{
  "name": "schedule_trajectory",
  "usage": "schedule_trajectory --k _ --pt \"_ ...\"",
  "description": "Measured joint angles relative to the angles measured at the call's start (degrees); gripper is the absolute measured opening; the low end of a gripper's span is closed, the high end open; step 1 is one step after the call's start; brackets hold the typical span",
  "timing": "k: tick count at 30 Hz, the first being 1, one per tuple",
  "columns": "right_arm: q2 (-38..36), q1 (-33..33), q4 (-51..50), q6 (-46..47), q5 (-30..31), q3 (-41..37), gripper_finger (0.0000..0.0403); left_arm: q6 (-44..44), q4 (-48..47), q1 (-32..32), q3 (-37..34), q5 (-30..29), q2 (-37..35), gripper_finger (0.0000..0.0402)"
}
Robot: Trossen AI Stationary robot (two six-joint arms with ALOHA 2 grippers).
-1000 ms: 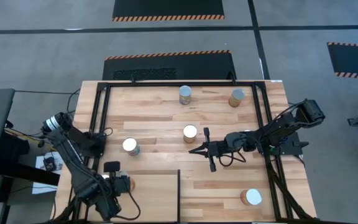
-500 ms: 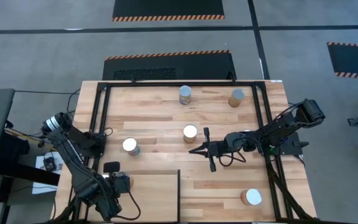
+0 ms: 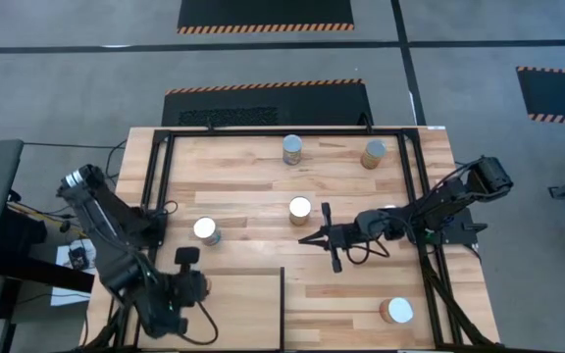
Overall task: Pick and place cans onto a shelf
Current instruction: Put the bottom green beans on the shelf
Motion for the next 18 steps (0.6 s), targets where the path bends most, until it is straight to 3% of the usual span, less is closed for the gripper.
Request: schedule_trajectory --k 6,14,18 --pt "-1.32 1.75 0.2 -1.59 2.35 0.04 0.0004 8.6 14.83 3.72 -12.92 -1.85 -8.47 0.0" --pt "-5.15 3.23 -1.75 -2.06 3.07 0.0 0.0004 20.89 41.97 14.17 -34.36 6.73 -19.32 0.0" --pt "-6.02 3.17 -3.17 -2.14 4.62 0.0 0.0004 24.75 44.26 19.86 -38.44 8.08 -21.93 0.0"
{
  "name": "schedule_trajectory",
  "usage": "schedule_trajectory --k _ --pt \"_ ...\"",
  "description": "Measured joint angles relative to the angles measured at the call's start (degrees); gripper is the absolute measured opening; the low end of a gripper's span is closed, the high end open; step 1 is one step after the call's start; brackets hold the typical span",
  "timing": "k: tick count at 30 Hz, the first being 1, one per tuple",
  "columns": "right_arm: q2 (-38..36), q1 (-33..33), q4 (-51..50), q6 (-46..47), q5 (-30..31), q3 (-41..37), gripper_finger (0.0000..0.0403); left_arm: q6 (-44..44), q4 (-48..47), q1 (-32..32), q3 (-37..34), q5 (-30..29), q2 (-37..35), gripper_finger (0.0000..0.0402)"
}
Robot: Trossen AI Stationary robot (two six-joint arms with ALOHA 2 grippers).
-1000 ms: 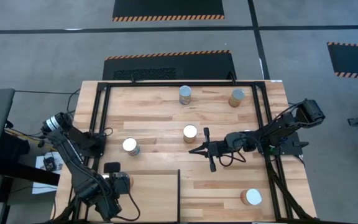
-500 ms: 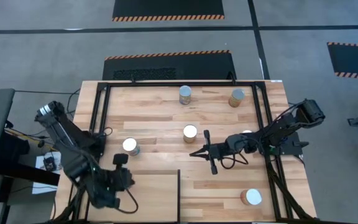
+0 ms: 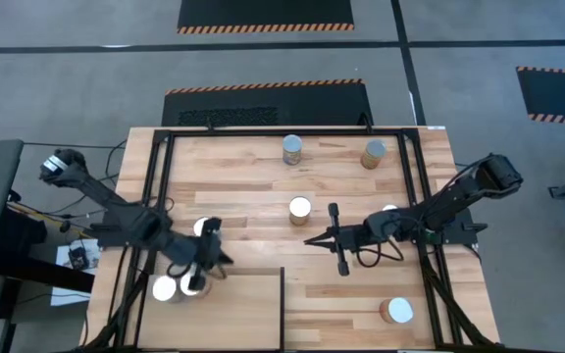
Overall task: Pick and place cans onto a shelf
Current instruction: Put the bottom green beans on the shelf
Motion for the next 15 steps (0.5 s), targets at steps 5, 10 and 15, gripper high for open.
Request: schedule_trajectory --k 5,10,15 --pt "-0.08 -1.11 -1.71 2.0 2.59 0.0 0.0004 6.33 1.64 6.08 -1.5 2.06 -0.82 0.0" --pt "-0.08 -3.24 -3.88 5.2 2.85 0.0 0.0004 15.39 18.07 11.63 -7.35 8.94 -0.79 0.0" --pt "-3.19 -4.7 -16.53 6.96 5.1 3.11 0.0004 16.1 35.14 18.16 -16.01 15.98 -0.66 0.0"
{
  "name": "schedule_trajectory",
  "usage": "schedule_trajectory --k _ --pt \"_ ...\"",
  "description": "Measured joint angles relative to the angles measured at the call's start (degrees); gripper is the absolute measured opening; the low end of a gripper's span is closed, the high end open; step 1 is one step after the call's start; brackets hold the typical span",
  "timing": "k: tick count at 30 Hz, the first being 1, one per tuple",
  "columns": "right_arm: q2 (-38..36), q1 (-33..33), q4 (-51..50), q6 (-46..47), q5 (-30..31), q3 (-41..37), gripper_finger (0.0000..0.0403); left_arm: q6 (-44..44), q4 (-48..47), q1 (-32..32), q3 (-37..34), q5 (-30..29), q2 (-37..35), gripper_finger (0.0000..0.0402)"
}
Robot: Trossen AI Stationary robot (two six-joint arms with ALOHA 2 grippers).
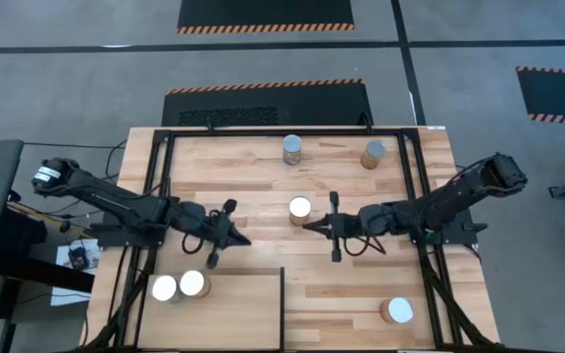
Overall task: Pick and place cans onto a shelf
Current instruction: Put the bottom green beans on the shelf
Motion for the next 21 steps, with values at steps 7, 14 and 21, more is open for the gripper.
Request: schedule_trajectory --k 7,14,21 --pt "-6.08 -1.64 -38.65 7.79 4.53 12.44 0.0004 3.59 11.87 5.3 -4.49 1.22 -0.02 0.0" --pt "-9.0 -2.93 -56.39 11.93 5.35 17.81 0.0004 5.5 22.83 7.17 -9.19 2.44 -0.02 0.0" --pt "-9.43 -0.35 -63.81 20.0 5.45 17.83 0.0003 5.48 23.15 7.93 -10.23 2.38 -0.02 0.0"
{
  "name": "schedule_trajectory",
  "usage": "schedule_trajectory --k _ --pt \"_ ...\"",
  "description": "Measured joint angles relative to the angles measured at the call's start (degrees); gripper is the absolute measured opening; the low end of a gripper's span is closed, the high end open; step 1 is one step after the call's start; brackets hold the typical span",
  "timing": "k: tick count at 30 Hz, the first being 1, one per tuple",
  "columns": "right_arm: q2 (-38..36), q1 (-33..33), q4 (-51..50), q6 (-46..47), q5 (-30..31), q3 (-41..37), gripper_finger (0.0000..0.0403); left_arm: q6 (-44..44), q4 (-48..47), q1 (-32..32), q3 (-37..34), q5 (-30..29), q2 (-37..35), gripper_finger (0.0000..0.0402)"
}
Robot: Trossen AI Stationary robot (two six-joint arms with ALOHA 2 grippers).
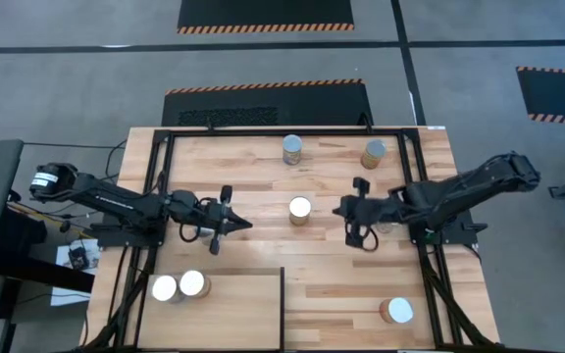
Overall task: Pick and place cans onto a shelf
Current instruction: Put the bottom green beans on the shelf
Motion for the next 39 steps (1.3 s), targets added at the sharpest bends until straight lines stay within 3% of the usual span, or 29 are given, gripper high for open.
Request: schedule_trajectory --k 7,11,13,22,33,39 --pt "0.44 9.21 -5.4 12.97 4.02 0.02 0.0003 0.3 0.36 0.0 0.02 0.0 0.0 0.0" --pt "0.46 11.68 -4.78 14.49 6.79 0.02 0.0005 1.21 0.77 0.0 0.02 -0.07 0.0 0.0" --pt "2.0 10.26 -1.35 12.18 6.28 0.04 0.0008 1.57 1.38 0.0 0.02 -0.09 0.0 0.0" --pt "11.3 -1.95 16.15 -3.51 -6.64 0.04 0.0046 1.55 2.34 0.0 0.07 -0.37 0.0 0.0" --pt "22.54 -7.31 18.97 -14.88 -6.39 3.69 0.0168 1.53 2.05 0.0 0.1 -1.2 0.0 0.0" --pt "28.11 -8.62 15.91 -18.53 -4.73 8.58 0.0188 0.73 1.66 0.0 0.11 -1.88 0.01 0.0"
